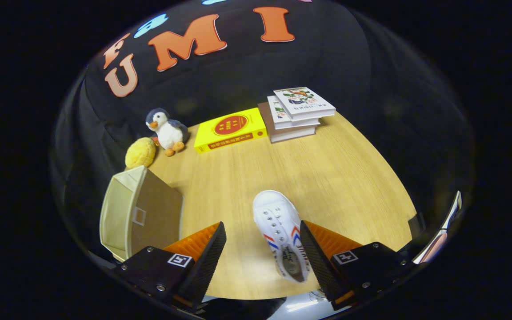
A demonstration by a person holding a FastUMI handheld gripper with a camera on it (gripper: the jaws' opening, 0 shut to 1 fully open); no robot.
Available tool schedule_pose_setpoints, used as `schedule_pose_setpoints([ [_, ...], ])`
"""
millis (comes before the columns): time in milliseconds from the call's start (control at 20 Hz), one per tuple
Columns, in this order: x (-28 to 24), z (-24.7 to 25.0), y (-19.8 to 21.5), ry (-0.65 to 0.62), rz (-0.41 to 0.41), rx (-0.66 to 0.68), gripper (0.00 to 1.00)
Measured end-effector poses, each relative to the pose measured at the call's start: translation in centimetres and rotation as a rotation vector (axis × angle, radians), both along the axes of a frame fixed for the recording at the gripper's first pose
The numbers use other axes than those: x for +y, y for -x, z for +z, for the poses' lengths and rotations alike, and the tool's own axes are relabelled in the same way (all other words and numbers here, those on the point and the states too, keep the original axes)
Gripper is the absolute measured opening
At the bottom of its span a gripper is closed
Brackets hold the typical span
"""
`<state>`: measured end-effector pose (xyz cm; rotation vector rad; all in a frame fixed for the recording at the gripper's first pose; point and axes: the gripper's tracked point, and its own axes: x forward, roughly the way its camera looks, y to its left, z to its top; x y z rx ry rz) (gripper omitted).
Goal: Open the storage box then place both shoes into the box .Put the left shoe in first, then the right shoe, with the right side of both shoes facing outward in a uniform manner.
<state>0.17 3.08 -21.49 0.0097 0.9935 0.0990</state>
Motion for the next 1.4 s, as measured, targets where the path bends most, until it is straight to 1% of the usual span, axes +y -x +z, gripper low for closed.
schedule_pose_setpoints([
  [150, -3.3, -2.8, 0.6, 0.05, -0.006, 0.058, 0.99],
  [250, -4.6, -5.1, 0.8, 0.062, -0.003, 0.097, 0.97],
  [400, -5.6, -7.4, 1.6, 0.068, 0.012, 0.145, 0.88],
  [600, -5.0, -9.7, 2.3, 0.023, 0.028, 0.2, 0.79],
  [750, -4.8, -11.4, 2.4, 0.031, 0.048, 0.228, 0.74],
  [800, -4.8, -11.9, 2.3, 0.043, 0.053, 0.233, 0.71],
  [850, -4.7, -12.2, 2.3, 0.041, 0.062, 0.24, 0.67],
  [900, -4.3, -12.5, 2.4, 0.031, 0.071, 0.251, 0.6],
  [950, -4.0, -12.5, 2.3, 0.019, 0.082, 0.255, 0.57],
  [1000, -3.7, -12.5, 2.2, 0.014, 0.092, 0.253, 0.49],
  [1100, -3.6, -12.6, 2.2, 0.019, 0.109, 0.25, 0.36],
  [1200, -3.8, -12.3, 2.1, 0.038, 0.123, 0.227, 0.31],
  [1250, -4.2, -12.4, 1.8, 0.046, 0.11, 0.213, 0.22],
  [1300, -4.5, -12.2, 1.6, 0.032, 0.072, 0.203, 0.14],
  [1350, -4.5, -11.8, 2.0, 0.004, 0.045, 0.195, 0.04],
  [1400, -4.4, -11.6, 1.8, -0.022, 0.029, 0.17, 0.01],
])
